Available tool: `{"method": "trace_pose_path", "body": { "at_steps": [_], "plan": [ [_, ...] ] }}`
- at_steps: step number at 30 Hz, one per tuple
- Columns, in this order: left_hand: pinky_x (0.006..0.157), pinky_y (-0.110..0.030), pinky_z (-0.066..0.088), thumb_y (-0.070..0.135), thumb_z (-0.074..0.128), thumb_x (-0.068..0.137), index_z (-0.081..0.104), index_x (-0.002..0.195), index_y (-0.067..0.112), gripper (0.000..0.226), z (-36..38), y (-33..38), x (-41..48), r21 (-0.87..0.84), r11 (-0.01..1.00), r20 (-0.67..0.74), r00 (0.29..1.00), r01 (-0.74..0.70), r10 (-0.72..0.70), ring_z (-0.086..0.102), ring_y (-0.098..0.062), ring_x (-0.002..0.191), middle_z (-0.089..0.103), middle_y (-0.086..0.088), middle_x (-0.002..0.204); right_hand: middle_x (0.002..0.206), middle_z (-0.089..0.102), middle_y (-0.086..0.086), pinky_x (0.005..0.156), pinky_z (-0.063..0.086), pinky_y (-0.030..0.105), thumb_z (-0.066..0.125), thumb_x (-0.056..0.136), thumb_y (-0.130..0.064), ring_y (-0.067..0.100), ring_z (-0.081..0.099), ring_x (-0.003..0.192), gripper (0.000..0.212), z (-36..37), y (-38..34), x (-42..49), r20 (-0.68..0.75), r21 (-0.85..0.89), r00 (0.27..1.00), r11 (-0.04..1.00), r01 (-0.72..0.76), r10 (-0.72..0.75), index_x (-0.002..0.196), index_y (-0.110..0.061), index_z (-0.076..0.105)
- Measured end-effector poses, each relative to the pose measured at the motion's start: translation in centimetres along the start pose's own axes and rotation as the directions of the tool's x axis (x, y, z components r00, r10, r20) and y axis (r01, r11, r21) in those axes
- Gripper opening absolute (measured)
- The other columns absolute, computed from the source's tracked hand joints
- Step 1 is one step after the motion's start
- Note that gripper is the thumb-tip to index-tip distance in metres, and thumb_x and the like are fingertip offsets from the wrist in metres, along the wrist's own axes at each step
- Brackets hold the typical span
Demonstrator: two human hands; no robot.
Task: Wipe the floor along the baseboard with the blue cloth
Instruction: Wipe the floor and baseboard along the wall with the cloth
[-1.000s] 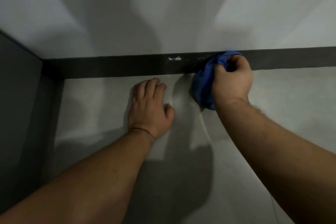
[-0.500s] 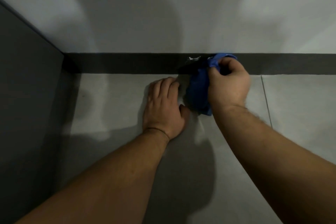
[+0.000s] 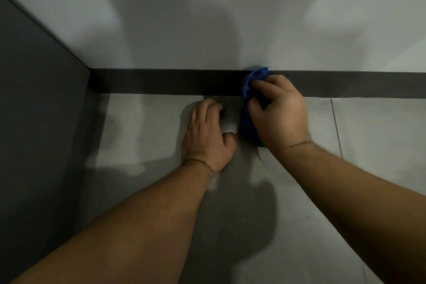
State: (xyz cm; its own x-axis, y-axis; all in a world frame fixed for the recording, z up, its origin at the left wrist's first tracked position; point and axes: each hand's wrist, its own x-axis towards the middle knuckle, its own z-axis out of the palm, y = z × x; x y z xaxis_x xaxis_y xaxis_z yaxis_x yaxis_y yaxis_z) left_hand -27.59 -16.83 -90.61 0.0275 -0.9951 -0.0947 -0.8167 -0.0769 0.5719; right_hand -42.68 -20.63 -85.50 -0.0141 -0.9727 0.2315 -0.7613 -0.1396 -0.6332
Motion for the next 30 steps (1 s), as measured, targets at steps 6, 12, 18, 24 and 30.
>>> {"method": "trace_pose_path", "body": {
  "at_steps": [6, 12, 18, 24, 30],
  "plan": [
    [0.112, -0.05, 0.042, 0.034, 0.041, 0.082, 0.056, 0.125, 0.015, 0.05, -2.8, -3.5, -0.6, 0.192, 0.981, -0.163, 0.987, 0.025, 0.007, 0.048, -0.029, 0.126, 0.054, -0.01, 0.132, 0.131, 0.065, 0.008, 0.105, 0.043, 0.036, 0.066, 0.091, -0.016, 0.027, 0.057, 0.12, 0.038, -0.6, 1.6, -2.7, 0.407, -0.174, 0.903, 0.959, 0.222, -0.135, 0.129, -0.016, 0.067],
    [0.118, -0.048, 0.037, 0.028, 0.037, 0.082, 0.053, 0.134, 0.011, 0.057, -3.0, -6.2, -1.4, 0.256, 0.966, -0.176, 0.984, 0.037, 0.009, 0.045, -0.031, 0.131, 0.051, -0.012, 0.139, 0.155, 0.046, -0.009, 0.124, 0.017, 0.046, 0.049, 0.1, -0.031, 0.021, 0.033, 0.148, 0.047, 4.6, -0.8, -2.2, 0.673, -0.217, 0.703, 0.847, 0.485, -0.23, 0.147, -0.035, 0.047],
    [0.119, -0.048, 0.035, 0.03, 0.038, 0.083, 0.051, 0.137, 0.007, 0.06, -3.1, -6.2, -1.3, 0.306, 0.952, -0.14, 0.99, 0.019, 0.026, 0.045, -0.034, 0.133, 0.05, -0.016, 0.142, 0.168, 0.017, -0.009, 0.126, 0.006, 0.044, 0.038, 0.104, -0.032, 0.019, 0.009, 0.156, 0.059, 6.7, -1.2, 0.4, 0.724, -0.237, 0.674, 0.864, 0.445, -0.148, 0.159, -0.036, 0.017],
    [0.117, -0.047, 0.036, 0.028, 0.041, 0.082, 0.056, 0.132, 0.009, 0.056, -3.0, -6.3, -1.3, 0.277, 0.961, -0.169, 0.985, 0.019, 0.03, 0.045, -0.035, 0.131, 0.052, -0.014, 0.14, 0.166, 0.024, -0.008, 0.126, 0.011, 0.04, 0.041, 0.103, -0.029, 0.017, 0.018, 0.154, 0.058, 5.1, 0.7, -0.1, 0.618, -0.334, 0.782, 0.876, 0.349, -0.076, 0.158, -0.032, 0.024],
    [0.115, -0.047, 0.038, 0.035, 0.045, 0.085, 0.053, 0.135, 0.015, 0.055, -2.6, -6.6, -1.0, 0.337, 0.942, -0.148, 0.988, 0.008, 0.045, 0.044, -0.033, 0.133, 0.05, -0.01, 0.142, 0.162, 0.035, 0.0, 0.124, 0.009, 0.036, 0.044, 0.101, -0.03, 0.02, 0.025, 0.152, 0.055, 0.3, 3.6, -2.9, 0.571, -0.316, 0.819, 0.909, 0.271, -0.046, 0.155, -0.023, 0.035]
  ]
}}
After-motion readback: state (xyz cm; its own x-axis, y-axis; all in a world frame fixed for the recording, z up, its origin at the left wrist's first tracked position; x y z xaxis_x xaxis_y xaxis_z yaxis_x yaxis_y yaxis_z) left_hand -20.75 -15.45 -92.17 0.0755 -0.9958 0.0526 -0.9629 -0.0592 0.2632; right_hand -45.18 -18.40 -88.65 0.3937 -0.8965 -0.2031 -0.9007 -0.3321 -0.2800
